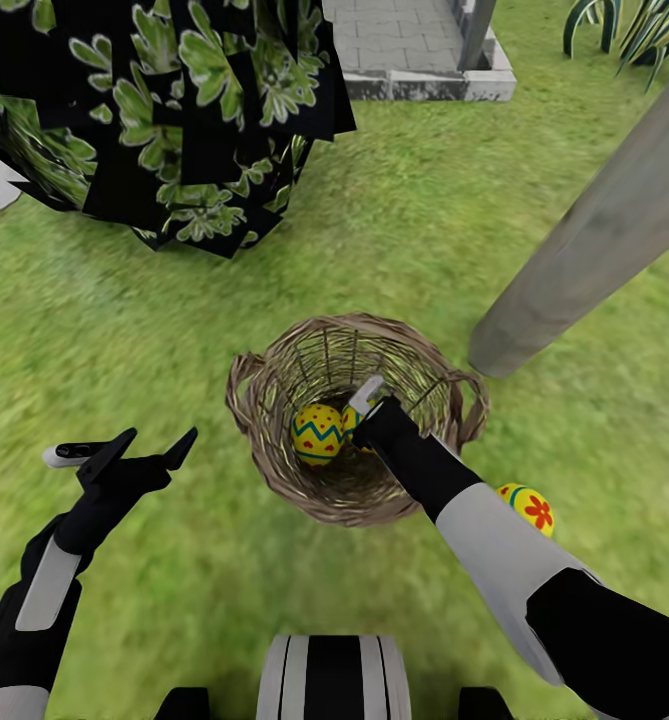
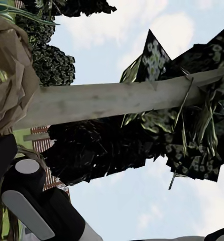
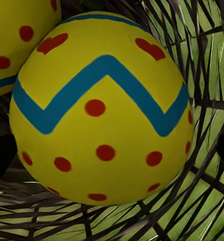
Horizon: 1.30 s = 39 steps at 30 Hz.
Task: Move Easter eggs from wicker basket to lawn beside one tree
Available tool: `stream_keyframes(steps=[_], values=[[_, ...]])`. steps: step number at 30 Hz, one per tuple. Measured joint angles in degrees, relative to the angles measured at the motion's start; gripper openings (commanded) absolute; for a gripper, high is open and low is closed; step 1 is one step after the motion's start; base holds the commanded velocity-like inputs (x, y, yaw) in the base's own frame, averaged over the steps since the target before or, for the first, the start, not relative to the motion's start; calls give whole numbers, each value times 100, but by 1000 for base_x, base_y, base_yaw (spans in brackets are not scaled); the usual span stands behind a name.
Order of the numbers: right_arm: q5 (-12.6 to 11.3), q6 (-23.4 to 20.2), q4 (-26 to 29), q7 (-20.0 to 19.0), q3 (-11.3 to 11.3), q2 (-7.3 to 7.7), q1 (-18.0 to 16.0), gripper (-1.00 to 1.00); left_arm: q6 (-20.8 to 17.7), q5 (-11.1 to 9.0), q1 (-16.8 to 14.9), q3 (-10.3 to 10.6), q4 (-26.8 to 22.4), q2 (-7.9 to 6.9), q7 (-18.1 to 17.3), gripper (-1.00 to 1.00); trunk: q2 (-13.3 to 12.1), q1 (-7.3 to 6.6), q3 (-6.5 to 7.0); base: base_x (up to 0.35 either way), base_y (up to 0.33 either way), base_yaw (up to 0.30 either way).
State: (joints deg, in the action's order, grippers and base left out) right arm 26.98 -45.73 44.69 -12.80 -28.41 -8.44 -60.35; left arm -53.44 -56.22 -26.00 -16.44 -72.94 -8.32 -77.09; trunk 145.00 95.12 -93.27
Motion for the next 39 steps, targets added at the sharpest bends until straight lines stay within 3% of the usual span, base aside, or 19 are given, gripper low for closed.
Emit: stream_keyframes(steps=[21, 33, 34, 39], values=[[0, 0, 7, 4, 1, -4, 0, 100, 170, -12, -3, 0, 171, 42, -10, 100, 11, 21, -177, 0, 0, 0], [162, 6, 189, 13, -3, -8, -4, 100, 169, -9, 1, -1, 181, 43, -9, 100, 20, 34, -310, 0, 0, 0], [164, 7, 240, 9, -3, -8, -4, -100, 170, -12, 1, -1, 182, 43, -9, 100, 21, 36, -332, 0, 0, 0], [220, 12, 311, -19, 0, -9, -4, -100, 166, -13, 1, -1, 183, 48, -10, 100, 22, 39, -354, 0, 0, 0]])
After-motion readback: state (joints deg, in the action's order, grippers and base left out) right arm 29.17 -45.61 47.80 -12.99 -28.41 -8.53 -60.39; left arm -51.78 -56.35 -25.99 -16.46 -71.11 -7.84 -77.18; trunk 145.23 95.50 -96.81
